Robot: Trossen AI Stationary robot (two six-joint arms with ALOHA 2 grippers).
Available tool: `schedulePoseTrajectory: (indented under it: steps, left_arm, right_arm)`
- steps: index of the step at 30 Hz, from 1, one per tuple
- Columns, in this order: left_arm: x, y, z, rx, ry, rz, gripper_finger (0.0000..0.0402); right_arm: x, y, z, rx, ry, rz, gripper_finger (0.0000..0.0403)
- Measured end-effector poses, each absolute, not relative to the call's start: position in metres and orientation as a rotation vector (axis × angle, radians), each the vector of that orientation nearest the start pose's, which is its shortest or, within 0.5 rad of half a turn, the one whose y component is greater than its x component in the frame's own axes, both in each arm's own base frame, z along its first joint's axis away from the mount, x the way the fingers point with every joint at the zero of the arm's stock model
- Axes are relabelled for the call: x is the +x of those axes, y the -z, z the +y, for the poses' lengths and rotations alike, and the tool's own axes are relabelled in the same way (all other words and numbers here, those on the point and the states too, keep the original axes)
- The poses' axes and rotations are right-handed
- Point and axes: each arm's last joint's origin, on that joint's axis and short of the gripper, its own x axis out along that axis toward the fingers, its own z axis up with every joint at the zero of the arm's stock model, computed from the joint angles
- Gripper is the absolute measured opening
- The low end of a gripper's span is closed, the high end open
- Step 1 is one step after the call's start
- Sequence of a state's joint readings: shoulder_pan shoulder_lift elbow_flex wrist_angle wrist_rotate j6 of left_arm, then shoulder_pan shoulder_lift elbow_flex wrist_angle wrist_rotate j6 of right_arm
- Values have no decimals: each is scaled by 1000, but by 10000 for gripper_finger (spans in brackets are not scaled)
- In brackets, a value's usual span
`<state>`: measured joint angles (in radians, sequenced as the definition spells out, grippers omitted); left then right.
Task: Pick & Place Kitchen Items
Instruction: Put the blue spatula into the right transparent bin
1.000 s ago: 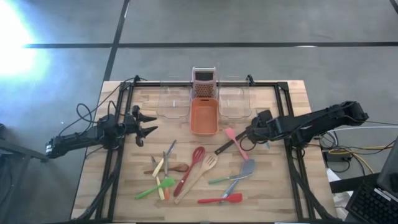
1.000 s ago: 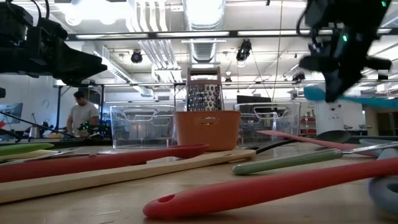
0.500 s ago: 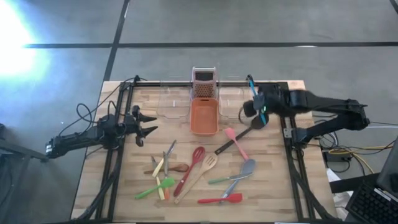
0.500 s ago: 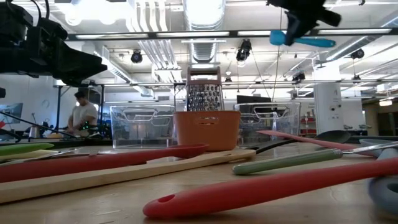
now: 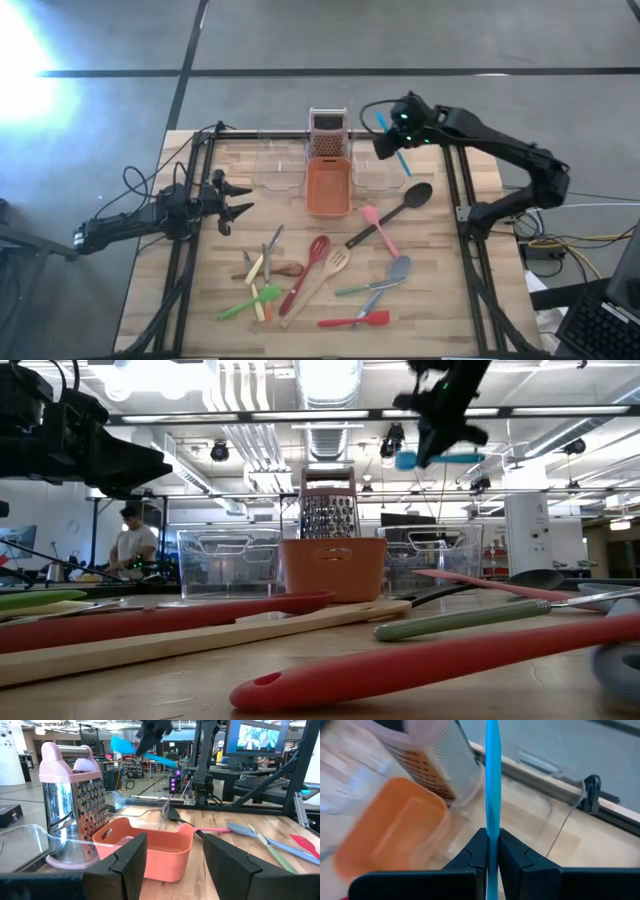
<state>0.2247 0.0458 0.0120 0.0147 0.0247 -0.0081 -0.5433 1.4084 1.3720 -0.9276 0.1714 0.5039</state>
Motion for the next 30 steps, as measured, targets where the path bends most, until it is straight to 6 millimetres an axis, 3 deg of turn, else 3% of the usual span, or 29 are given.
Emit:
schedulePoseTrajectory:
  steps: [11, 30]
  left_arm:
    - [98, -165, 22, -11, -200, 18, 197]
    - [98, -165, 22, -10, -200, 18, 197]
  right_arm:
    - [260, -268, -206, 713, 932, 1008, 17]
    - [285, -231, -223, 719, 925, 998, 17]
